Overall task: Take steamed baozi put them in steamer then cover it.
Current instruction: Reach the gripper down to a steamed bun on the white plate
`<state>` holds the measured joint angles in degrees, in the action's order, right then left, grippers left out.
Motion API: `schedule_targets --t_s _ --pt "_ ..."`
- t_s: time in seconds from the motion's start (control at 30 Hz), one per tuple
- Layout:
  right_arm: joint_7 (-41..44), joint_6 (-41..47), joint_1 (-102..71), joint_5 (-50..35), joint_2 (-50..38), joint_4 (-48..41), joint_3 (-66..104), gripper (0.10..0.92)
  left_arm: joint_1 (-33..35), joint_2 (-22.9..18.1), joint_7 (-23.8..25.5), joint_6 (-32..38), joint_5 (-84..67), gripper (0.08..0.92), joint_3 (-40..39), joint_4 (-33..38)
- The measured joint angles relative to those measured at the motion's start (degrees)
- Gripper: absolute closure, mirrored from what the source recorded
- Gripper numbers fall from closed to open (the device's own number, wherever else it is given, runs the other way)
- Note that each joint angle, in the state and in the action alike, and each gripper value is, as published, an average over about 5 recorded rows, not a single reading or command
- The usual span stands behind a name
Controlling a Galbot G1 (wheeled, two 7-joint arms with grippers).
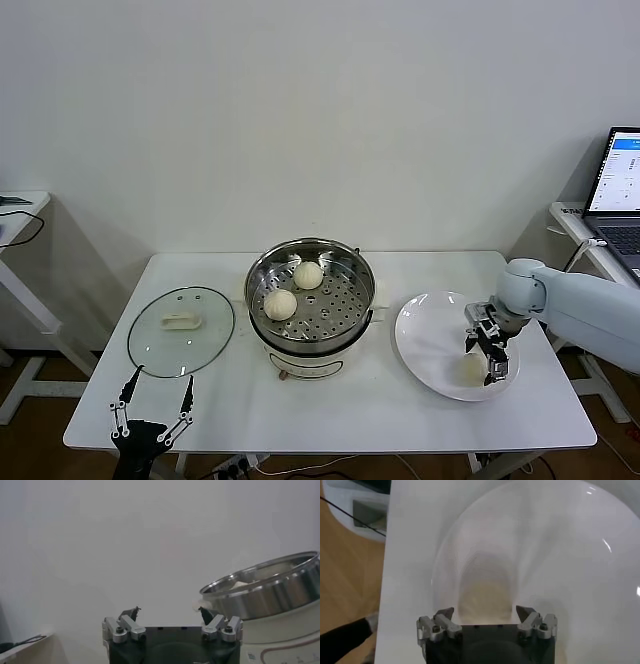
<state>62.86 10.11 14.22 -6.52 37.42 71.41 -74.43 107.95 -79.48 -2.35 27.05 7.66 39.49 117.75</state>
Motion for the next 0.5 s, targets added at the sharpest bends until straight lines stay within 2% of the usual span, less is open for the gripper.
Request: schedule_targets --t_s 0.27,0.5 --pt "-0.39 -0.02 -0.57 0.07 0.15 -0.08 0.63 0.354 0.01 -0.02 0.02 0.01 0.01 0.177 -0.05 0.1" --pt "0.63 -1.0 2.44 -0.6 0.28 1.63 0.08 0.371 0.1 0.5 0.03 -0.02 -0.07 0.177 -0.17 0.35"
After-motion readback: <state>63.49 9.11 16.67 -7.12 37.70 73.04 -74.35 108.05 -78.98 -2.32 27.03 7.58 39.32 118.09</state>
